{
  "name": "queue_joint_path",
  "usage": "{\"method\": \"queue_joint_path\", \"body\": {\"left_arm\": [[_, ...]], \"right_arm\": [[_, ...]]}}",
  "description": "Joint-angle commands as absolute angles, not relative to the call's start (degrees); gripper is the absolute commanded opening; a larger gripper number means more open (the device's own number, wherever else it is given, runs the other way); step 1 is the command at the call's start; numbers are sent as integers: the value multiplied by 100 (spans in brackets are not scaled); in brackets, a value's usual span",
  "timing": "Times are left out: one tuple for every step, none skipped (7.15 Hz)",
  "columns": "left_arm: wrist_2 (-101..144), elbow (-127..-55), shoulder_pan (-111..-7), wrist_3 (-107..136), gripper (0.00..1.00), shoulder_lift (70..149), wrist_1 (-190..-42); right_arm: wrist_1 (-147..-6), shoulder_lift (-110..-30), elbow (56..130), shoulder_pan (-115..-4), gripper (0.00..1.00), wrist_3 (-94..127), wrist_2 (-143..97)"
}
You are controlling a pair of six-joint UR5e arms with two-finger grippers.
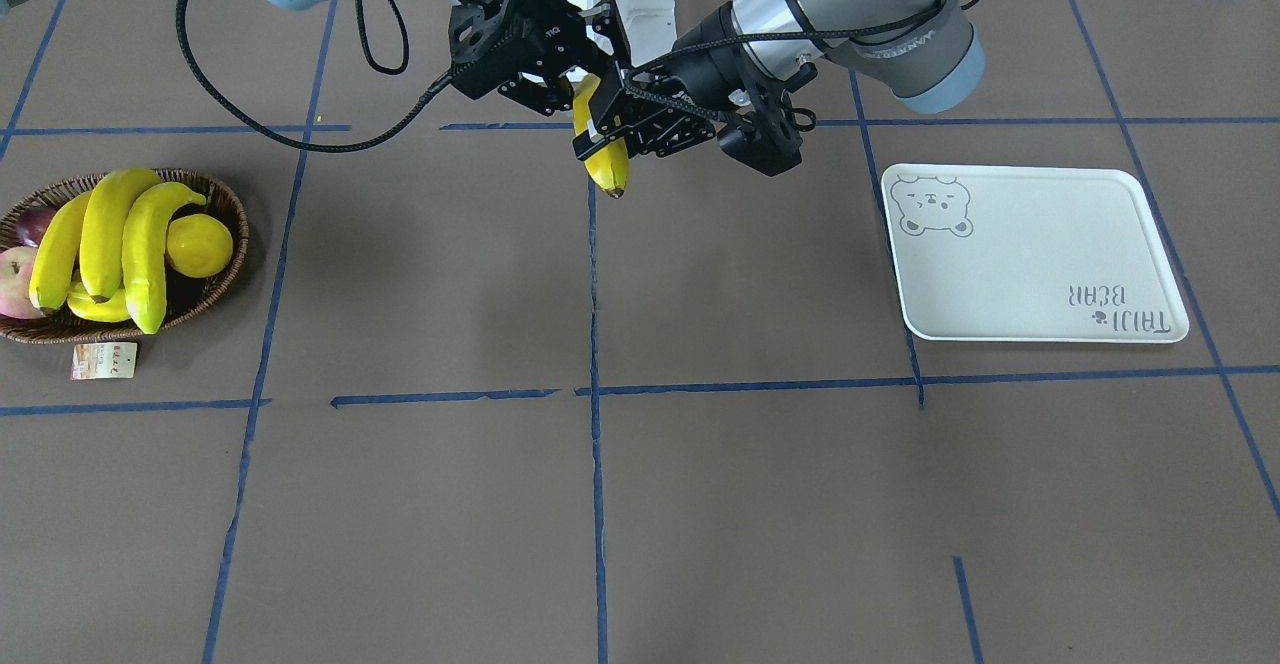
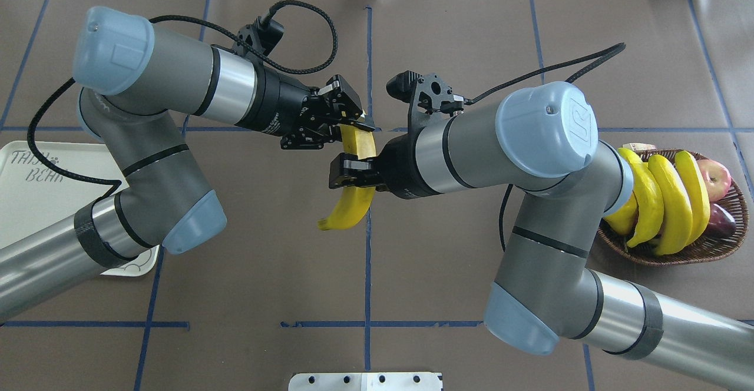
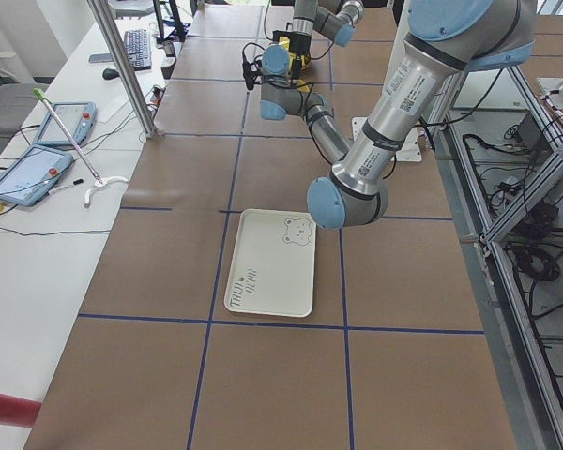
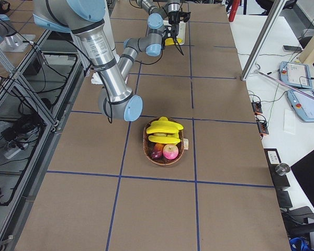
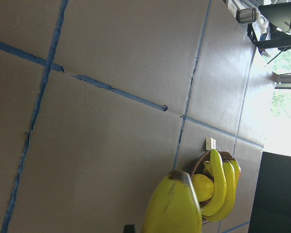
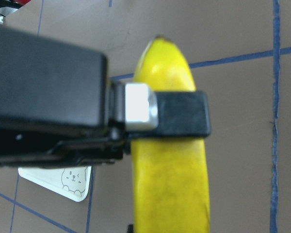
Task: Transfer all bananas from basket to plate
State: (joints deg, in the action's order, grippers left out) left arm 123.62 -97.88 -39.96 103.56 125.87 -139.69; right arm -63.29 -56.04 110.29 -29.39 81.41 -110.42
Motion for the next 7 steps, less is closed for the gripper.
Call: {"method": "queue_joint_path", "body": {"left_arm": [[12366, -9800, -3999, 10336, 3, 12577, -13966], [12366, -9791, -3999, 10319, 3, 12577, -13948], [12358, -9695, -4025, 10275, 2, 12560, -13913], [12340, -9660, -4130, 9970, 0, 12438, -13843], [12383, -9607, -4296, 9662, 0, 12245, -13408], [12445, -9659, -4576, 9320, 0, 12008, -12846], [12741, -9711, -5014, 8951, 0, 11745, -12388]], "right_arm": [[-6319, -5607, 11092, -2953, 100, 8270, -11048], [-6319, -5607, 11118, -2962, 100, 8271, -11039], [-6328, -5607, 11188, -2979, 100, 8271, -11048], [-6346, -5677, 11293, -2997, 100, 8271, -11074], [-6398, -5800, 11529, -3023, 100, 8271, -11057], [-6398, -6053, 11801, -3050, 100, 8271, -11031], [-6407, -6186, 11856, -3224, 100, 8271, -10978]]}}
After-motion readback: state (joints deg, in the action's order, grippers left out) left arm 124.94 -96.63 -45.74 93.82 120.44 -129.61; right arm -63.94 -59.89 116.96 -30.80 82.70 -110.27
